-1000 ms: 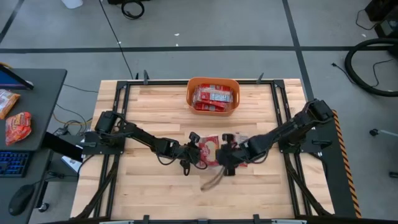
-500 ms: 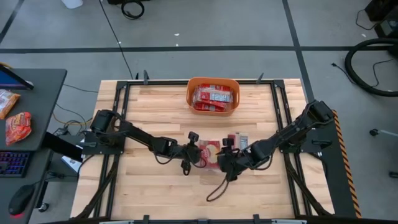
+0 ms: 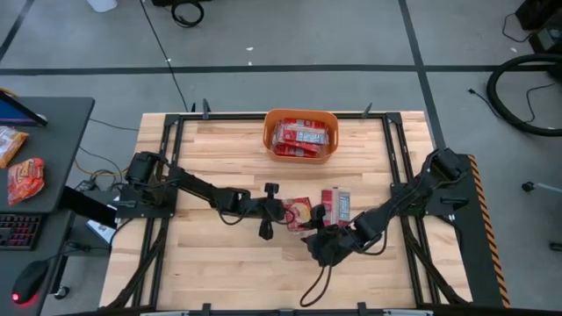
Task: Sort popcorn bags into baskets
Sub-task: Put the red popcorn bag into the orange bin
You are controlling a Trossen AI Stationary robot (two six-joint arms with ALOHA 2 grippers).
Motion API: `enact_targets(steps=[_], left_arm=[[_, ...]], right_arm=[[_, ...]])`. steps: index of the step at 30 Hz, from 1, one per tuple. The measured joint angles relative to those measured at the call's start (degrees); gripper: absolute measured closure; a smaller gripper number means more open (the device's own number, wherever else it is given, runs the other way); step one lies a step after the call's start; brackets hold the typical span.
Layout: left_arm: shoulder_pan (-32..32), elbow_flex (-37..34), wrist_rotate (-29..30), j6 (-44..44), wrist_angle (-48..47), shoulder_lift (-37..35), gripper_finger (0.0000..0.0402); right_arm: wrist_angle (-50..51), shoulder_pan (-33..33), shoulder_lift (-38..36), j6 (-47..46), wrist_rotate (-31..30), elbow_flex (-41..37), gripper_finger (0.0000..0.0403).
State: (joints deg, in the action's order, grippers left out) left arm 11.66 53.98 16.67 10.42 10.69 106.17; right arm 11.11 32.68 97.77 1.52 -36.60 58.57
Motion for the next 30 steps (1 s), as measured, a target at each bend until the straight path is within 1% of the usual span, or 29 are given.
enact_targets(steps=[3,5,7,9,13,17,20,23,27,30], left_arm=[[0.00,0.00,-0.01,-1.06,0.10,0.00,0.0396],[0.02,0.00,-0.05,-1.08,0.10,-0.02,0.0396],[0.02,0.00,-0.09,-1.01,0.09,-0.02,0.0396],[0.02,0.00,-0.06,-1.01,0.10,-0.02,0.0396],[0.02,0.00,-0.01,-0.99,0.12,-0.02,0.0395],[0.02,0.00,-0.03,-0.97,0.11,-0.04,0.0395],[0.02,0.00,0.01,-1.51,-0.14,-0.04,0.0393],[0.02,0.00,0.07,-1.63,-0.23,-0.04,0.0376],[0.11,0.02,0.67,-0.90,-0.35,-0.09,0.0338],[0.11,0.07,3.01,-0.80,-1.61,-0.11,0.0310]], right_arm=[[0.13,0.07,1.69,1.07,-1.55,0.00,0.0189],[0.56,-0.11,2.72,1.59,-3.69,-0.01,0.0191],[0.86,-0.61,3.35,1.89,-5.35,-0.06,0.0196],[2.00,-1.13,3.46,2.09,-5.65,-0.07,0.0206],[2.81,-2.55,3.46,1.24,-4.09,-0.07,0.0247],[2.80,-3.66,3.46,0.95,-0.57,-0.06,0.0299],[2.64,-4.06,3.43,-0.08,0.09,-0.07,0.0340],[2.72,-4.11,3.42,-0.22,1.04,-0.07,0.0373],[2.90,-4.08,3.42,-0.20,1.69,-0.07,0.0375],[4.31,-4.08,2.90,0.06,1.68,-0.06,0.0372]])
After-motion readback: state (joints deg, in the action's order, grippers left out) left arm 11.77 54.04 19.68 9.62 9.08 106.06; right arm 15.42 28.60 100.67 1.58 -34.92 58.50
